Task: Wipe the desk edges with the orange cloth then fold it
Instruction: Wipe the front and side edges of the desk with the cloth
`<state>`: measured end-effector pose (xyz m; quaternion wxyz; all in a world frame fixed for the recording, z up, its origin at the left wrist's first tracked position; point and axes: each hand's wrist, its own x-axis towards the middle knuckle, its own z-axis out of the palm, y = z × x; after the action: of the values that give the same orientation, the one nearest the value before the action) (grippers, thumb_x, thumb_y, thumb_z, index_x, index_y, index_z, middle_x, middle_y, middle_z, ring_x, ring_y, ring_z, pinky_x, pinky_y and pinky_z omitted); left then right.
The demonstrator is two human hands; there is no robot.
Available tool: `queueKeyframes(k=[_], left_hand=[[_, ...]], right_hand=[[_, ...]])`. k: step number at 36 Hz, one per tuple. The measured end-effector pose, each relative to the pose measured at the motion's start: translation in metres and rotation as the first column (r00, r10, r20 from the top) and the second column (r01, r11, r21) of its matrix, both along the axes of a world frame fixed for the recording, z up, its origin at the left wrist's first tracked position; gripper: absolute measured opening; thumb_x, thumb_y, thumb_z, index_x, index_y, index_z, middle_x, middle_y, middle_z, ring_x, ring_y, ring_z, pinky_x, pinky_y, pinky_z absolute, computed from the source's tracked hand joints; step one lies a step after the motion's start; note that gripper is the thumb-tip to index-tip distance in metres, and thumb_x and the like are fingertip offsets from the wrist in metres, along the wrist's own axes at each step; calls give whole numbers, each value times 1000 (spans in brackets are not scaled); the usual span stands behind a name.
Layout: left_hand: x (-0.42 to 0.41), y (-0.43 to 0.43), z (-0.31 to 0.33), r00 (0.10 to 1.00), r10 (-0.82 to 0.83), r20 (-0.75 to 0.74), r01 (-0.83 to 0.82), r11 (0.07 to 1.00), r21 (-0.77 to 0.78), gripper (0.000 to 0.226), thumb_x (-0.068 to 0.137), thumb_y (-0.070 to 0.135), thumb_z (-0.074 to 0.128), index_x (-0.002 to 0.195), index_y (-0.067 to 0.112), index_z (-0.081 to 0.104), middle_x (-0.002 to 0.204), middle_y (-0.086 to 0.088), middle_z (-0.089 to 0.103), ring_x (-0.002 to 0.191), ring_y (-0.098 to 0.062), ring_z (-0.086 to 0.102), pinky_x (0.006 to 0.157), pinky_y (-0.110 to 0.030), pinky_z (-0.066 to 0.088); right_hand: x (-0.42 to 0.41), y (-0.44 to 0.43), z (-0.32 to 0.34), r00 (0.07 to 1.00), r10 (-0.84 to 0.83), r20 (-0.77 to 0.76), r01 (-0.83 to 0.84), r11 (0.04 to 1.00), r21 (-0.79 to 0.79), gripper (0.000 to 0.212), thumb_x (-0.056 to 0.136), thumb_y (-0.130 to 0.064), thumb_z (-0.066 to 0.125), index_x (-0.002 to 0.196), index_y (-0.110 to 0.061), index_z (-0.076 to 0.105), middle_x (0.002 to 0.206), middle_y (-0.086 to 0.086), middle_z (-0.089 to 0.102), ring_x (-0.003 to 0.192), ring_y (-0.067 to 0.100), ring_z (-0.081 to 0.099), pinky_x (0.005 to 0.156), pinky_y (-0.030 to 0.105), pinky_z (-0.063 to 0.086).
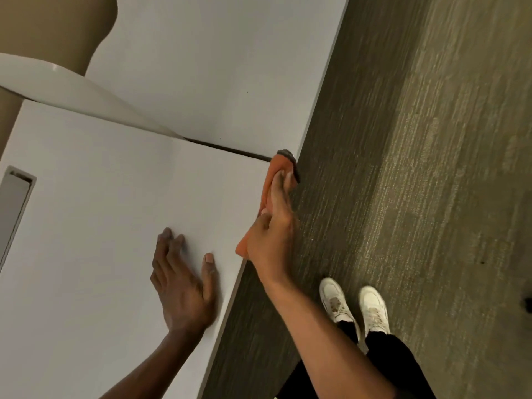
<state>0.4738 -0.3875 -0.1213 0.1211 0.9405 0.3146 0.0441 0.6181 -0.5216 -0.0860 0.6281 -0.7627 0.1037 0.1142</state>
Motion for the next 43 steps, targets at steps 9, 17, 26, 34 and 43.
queueKeyframes(k=[9, 17, 26, 34, 43], left_hand=[[0, -3, 2, 1000, 5, -8, -6, 1000, -6, 71, 106, 60, 42, 163, 20, 35, 181, 5, 18, 169, -17, 13, 131, -51, 23], [2, -7, 6, 1000, 25, 9, -25, 1000, -12, 71, 106, 63, 41, 163, 21, 38, 181, 8, 19, 168, -16, 16, 128, -51, 26], [22, -17, 24, 990, 95, -103, -88, 993, 73, 70, 108, 64, 35, 155, 13, 44, 175, -7, 33, 166, -28, 24, 129, -52, 25], [124, -68, 34, 898, 440, 17, -441, 896, 46, 67, 108, 63, 37, 148, 11, 47, 163, -12, 43, 156, -31, 35, 129, -52, 25], [214, -77, 10, 685, 710, 163, -723, 690, 30, 76, 101, 70, 39, 148, 10, 45, 159, -10, 45, 150, -28, 41, 128, -50, 27]], right_hand=[[-57, -8, 3, 998, 5, -55, 7, 979, 205, 75, 94, 20, 44, 159, -16, 38, 170, -9, 29, 156, -4, 24, 121, 10, 28], [-2, -16, -8, 981, 48, -190, 6, 961, 276, 72, 99, 20, 45, 160, -16, 37, 170, -11, 27, 134, -31, 31, 101, -7, 29], [29, -50, -14, 952, 229, -203, -152, 930, 335, 71, 99, 17, 48, 160, -19, 39, 171, -6, 29, 129, -38, 27, 103, -7, 28], [103, -88, -40, 831, 517, -204, -386, 801, 458, 77, 93, 15, 54, 149, -37, 55, 161, -22, 44, 141, -18, 40, 117, 10, 36], [136, -106, -51, 699, 638, -324, -318, 683, 658, 72, 87, 3, 58, 144, -41, 60, 153, -20, 56, 140, 0, 54, 111, 21, 49]])
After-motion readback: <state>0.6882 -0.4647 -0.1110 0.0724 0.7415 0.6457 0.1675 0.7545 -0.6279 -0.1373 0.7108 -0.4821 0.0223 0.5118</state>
